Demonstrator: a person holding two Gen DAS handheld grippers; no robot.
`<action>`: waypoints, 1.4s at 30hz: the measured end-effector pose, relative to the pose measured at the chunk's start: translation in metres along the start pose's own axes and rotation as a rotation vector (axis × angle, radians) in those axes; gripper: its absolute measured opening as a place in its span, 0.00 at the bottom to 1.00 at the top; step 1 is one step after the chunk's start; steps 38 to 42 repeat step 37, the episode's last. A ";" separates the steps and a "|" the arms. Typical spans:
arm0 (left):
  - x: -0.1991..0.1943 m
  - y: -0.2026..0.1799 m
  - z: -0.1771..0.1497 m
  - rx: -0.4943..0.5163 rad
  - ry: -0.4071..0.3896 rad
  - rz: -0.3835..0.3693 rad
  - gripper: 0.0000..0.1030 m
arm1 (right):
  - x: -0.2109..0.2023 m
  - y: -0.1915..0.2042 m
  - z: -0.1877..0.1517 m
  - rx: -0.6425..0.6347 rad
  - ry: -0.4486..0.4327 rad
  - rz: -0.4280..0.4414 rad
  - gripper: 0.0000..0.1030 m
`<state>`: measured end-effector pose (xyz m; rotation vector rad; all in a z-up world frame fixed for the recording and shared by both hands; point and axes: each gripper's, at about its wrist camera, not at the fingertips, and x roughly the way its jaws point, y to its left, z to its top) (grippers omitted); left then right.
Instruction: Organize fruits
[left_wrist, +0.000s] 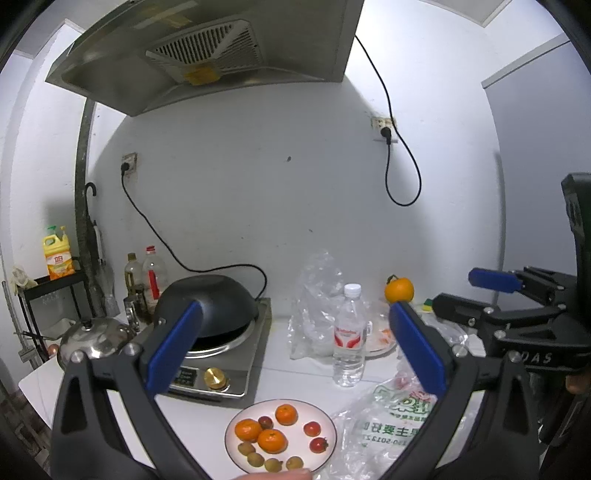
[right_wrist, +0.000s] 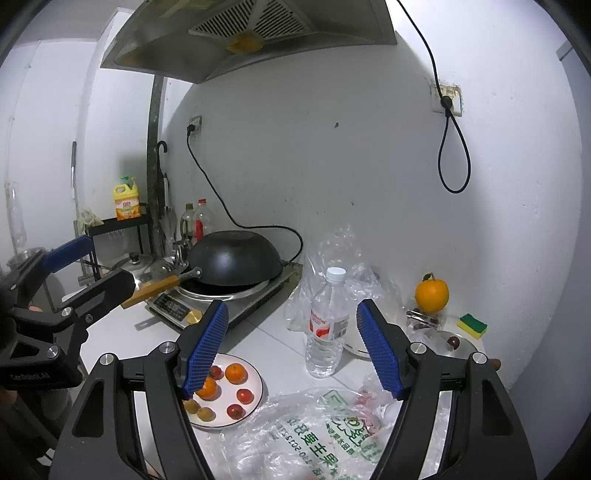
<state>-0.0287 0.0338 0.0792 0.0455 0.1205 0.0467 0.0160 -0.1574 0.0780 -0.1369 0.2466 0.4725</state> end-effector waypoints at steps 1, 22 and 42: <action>0.000 0.001 0.000 -0.003 0.000 0.002 0.99 | 0.001 0.001 0.001 -0.002 0.000 0.000 0.73; 0.003 0.001 -0.003 -0.012 0.010 0.002 0.99 | 0.002 0.002 0.000 -0.003 0.009 -0.004 0.73; 0.007 0.001 -0.005 0.003 0.010 -0.019 0.99 | 0.005 0.002 0.000 0.000 0.020 -0.020 0.73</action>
